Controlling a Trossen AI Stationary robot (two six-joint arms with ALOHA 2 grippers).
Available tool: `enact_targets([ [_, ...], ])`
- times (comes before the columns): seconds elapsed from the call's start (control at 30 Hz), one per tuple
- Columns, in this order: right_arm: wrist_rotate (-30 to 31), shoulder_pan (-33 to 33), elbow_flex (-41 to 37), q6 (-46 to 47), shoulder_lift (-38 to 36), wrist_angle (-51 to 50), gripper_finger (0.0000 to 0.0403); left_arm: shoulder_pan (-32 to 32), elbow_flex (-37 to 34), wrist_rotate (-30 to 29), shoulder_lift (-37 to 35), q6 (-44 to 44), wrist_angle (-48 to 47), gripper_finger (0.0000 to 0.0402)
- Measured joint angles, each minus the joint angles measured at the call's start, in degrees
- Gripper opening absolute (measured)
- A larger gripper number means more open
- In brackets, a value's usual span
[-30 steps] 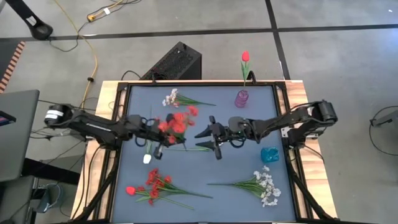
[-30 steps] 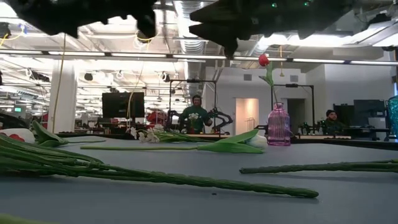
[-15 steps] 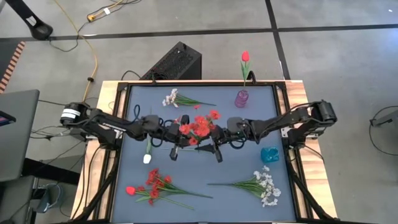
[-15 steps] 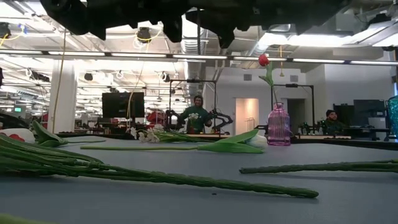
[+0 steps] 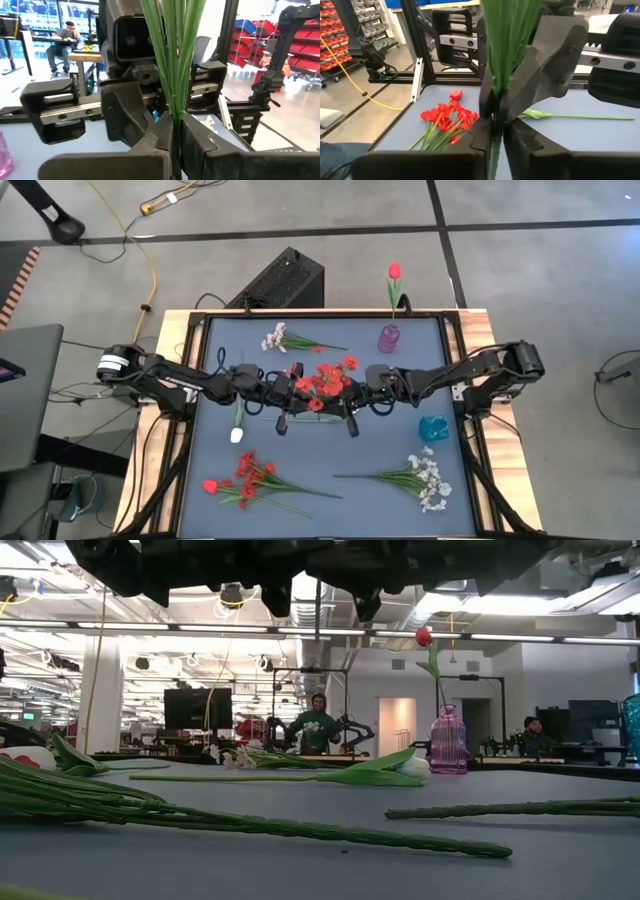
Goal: Sort flowers into vase by color
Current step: Put the top red flower into the purple vase
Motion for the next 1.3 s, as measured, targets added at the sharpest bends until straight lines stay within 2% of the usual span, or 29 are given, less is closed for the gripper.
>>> enact_targets([
  [0.07,0.1,-0.2,0.0,-0.1,-0.5,-1.4,0.004,0.0,0.0,-0.8,0.0,0.0,0.0,0.0016],
  [0.2,1.5,-0.1,-0.1,-2.3,-3.1,-5.6,0.0037,0.0,0.0,-2.5,-0.6,0.6,-2.4,0.0045],
  [0.37,12.8,2.0,-0.5,-6.8,-11.6,-16.3,0.0037,0.2,-0.1,-5.0,-7.3,4.2,-15.6,0.0092],
  [0.47,19.4,2.0,-4.6,-7.2,-17.8,-18.2,0.0037,0.2,0.0,-6.9,-13.7,7.3,-25.8,0.0113],
  [0.57,25.0,-0.8,-10.4,-6.7,-25.6,-17.9,0.0037,0.2,-0.2,-11.7,-18.2,8.5,-34.3,0.0123],
  [0.77,27.6,-9.3,-24.5,-3.0,-42.2,-13.3,0.0037,0.2,-5.5,-19.5,-22.5,6.9,-33.6,0.0125],
  [0.9,36.2,-14.7,-30.9,-2.3,-50.0,-11.0,0.0037,0.3,-9.1,-20.7,-22.7,5.5,-28.8,0.0125],
  [0.97,37.9,-17.6,-33.5,-3.4,-51.1,-8.2,0.0037,0.3,-10.1,-20.6,-22.7,5.4,-26.8,0.0125],
  [1.07,37.3,-21.8,-35.8,-4.3,-50.5,-1.8,0.0037,0.3,-10.9,-20.6,-22.7,5.4,-24.5,0.0126],
  [1.23,37.1,-29.1,-36.9,-3.1,-46.7,3.0,0.0037,0.3,-10.9,-20.2,-22.7,4.7,-24.2,0.0126],
  [1.3,34.8,-31.9,-36.9,-2.5,-44.7,5.6,0.0037,0.3,-10.9,-20.2,-22.7,4.5,-24.3,0.0126],
])
